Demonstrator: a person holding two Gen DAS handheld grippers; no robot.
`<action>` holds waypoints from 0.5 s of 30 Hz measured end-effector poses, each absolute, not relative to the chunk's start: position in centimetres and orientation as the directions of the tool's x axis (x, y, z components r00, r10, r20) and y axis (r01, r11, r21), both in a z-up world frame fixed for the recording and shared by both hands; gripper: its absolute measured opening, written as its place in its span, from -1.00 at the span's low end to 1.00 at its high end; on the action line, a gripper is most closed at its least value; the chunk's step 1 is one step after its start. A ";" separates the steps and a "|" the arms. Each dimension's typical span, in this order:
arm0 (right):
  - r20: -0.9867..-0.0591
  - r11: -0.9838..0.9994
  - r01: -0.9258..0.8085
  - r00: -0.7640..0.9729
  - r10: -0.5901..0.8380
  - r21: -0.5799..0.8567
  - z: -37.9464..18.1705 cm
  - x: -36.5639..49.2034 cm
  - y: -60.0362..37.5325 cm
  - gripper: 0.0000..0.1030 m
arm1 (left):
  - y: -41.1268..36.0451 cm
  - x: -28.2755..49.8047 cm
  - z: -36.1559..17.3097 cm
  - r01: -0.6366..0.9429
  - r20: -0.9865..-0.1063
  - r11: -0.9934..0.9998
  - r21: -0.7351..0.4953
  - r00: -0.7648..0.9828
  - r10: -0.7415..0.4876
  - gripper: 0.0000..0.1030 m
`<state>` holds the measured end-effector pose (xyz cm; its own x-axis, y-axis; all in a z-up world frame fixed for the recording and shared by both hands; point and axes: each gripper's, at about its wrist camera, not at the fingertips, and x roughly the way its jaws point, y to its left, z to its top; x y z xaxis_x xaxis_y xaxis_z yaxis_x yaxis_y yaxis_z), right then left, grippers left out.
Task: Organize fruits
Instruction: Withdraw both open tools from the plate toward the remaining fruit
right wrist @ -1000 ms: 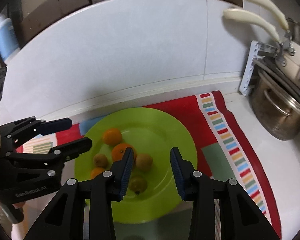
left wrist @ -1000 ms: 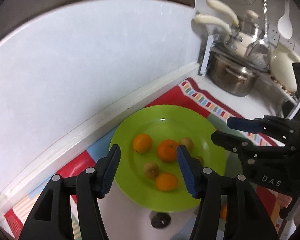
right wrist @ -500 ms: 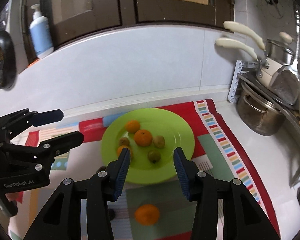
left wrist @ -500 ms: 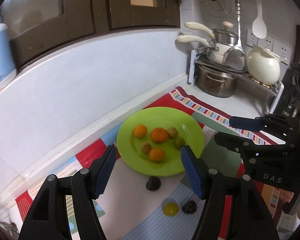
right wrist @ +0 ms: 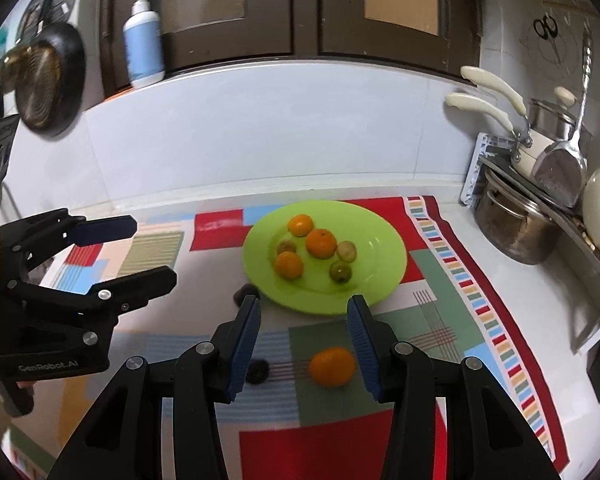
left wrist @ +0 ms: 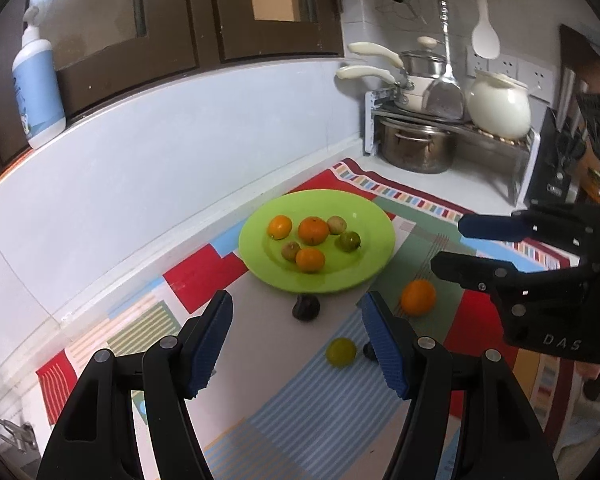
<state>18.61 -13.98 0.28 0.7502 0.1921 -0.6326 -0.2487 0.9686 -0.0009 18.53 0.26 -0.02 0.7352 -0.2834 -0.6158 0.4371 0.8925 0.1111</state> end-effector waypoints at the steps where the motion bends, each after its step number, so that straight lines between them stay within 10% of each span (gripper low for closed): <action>1: -0.630 0.967 -0.253 0.752 0.192 -0.007 0.2 18.3 -13.7 -0.11 | 0.3 18.3 -0.2 0.443 -0.613 0.889 0.116 0.736 -0.287 0.29; 15: -0.662 0.964 -0.263 0.729 0.173 -0.037 -2.4 17.1 -13.2 -0.11 | 0.4 16.8 -2.6 0.479 -0.592 0.871 0.107 0.734 -0.331 0.28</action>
